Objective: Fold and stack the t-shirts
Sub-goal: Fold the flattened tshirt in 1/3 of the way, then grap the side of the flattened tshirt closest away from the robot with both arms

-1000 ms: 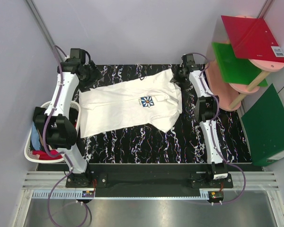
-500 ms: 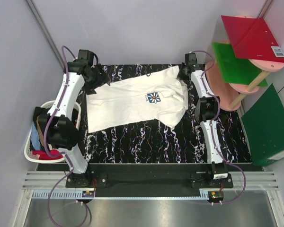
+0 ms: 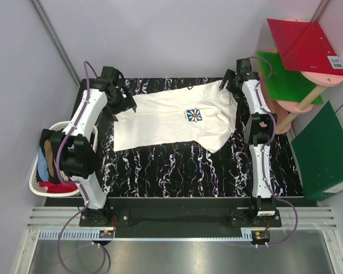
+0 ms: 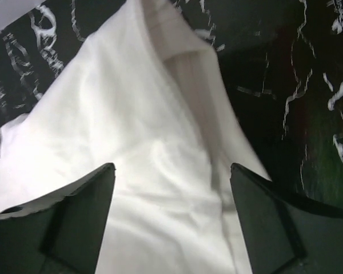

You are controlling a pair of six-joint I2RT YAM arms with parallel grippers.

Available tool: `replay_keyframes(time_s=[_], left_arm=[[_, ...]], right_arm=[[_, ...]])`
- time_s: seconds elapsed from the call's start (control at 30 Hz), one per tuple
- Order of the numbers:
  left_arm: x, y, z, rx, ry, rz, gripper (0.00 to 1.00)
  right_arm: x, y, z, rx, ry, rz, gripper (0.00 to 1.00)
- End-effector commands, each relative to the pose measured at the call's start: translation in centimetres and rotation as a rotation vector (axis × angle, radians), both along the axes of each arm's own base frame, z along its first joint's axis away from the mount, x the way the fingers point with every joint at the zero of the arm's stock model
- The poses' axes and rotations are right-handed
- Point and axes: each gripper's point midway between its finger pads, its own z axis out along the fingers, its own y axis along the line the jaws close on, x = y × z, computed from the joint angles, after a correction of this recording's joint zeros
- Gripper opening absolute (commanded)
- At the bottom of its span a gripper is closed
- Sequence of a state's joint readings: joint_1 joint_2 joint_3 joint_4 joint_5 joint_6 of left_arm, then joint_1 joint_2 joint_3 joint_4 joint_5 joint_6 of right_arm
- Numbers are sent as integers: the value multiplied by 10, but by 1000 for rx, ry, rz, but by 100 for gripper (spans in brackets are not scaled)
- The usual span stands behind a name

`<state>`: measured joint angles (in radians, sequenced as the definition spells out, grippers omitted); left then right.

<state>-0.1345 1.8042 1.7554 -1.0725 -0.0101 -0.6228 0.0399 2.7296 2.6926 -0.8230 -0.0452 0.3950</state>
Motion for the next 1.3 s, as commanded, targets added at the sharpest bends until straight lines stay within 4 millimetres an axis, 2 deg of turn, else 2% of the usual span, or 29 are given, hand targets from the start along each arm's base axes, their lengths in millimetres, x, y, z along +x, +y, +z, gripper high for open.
replay_keyframes(time_s=[0.0,0.03,0.1,0.13,0.17,0.2,0.23,0.27,0.3,0.37,0.4,0.47,0.5,0.57,0.6,0.63,0.67,0.7,0.77,0.8,0.93,0.97,1.0,1.07,1.17,1.27], left_arm=[[-25,13,-40,90,141,-25,96],[-29,15,-41,100,145,-25,98],[-40,17,-52,107,179,-39,99],[-44,18,-52,109,181,-43,99],[-45,17,-55,106,175,-50,99],[-53,18,-62,106,197,-53,99],[-56,16,-62,95,194,-59,99],[-62,17,-68,94,209,-67,99],[-66,17,-70,92,214,-66,99],[-74,19,-77,90,240,-58,99],[-78,20,-80,90,253,-52,99],[-83,20,-85,81,258,-41,99],[-85,20,-86,77,256,-40,99],[-86,20,-86,69,233,-27,99],[-86,20,-84,62,214,-25,99],[-87,18,-85,51,214,-26,99],[-87,19,-86,47,210,-25,99],[-88,19,-84,44,199,-24,99],[-90,21,-84,50,194,-32,99],[-90,22,-81,52,181,-34,99],[-91,28,-76,63,147,-43,99],[-92,30,-78,64,150,-38,99],[-92,32,-78,64,147,-33,99],[-93,36,-81,62,151,-13,99],[-92,43,-83,70,157,15,99],[-90,50,-80,74,149,39,99]], right_arm=[[-21,18,135,8,-180,82,98],[-35,18,154,6,-190,85,100],[-50,19,172,17,-200,96,100],[-68,19,184,21,-198,97,100],[-78,20,189,28,-194,96,100],[-93,19,173,37,-141,84,100],[-110,19,198,44,-178,80,100],[-120,19,200,60,-175,62,100],[-146,17,194,68,-142,48,100],[-171,17,184,102,-99,3,100],[-197,14,172,109,-59,-29,100],[-223,16,161,164,-18,-87,100],[-248,16,149,188,20,-111,100],[-267,22,138,276,53,-192,100],[-289,25,124,318,94,-220,100],[-297,29,118,358,110,-242,100],[-297,35,118,437,99,-293,99],[-315,42,100,490,148,-313,98],[-318,51,92,614,165,-383,98],[-329,56,79,644,212,-395,97],[-338,61,61,688,295,-443,97],[-336,65,60,726,310,-463,97],[-339,66,46,737,347,-488,97],[-333,68,36,778,353,-524,96],[-325,69,20,780,378,-550,96],[-325,74,-4,772,473,-570,95]])
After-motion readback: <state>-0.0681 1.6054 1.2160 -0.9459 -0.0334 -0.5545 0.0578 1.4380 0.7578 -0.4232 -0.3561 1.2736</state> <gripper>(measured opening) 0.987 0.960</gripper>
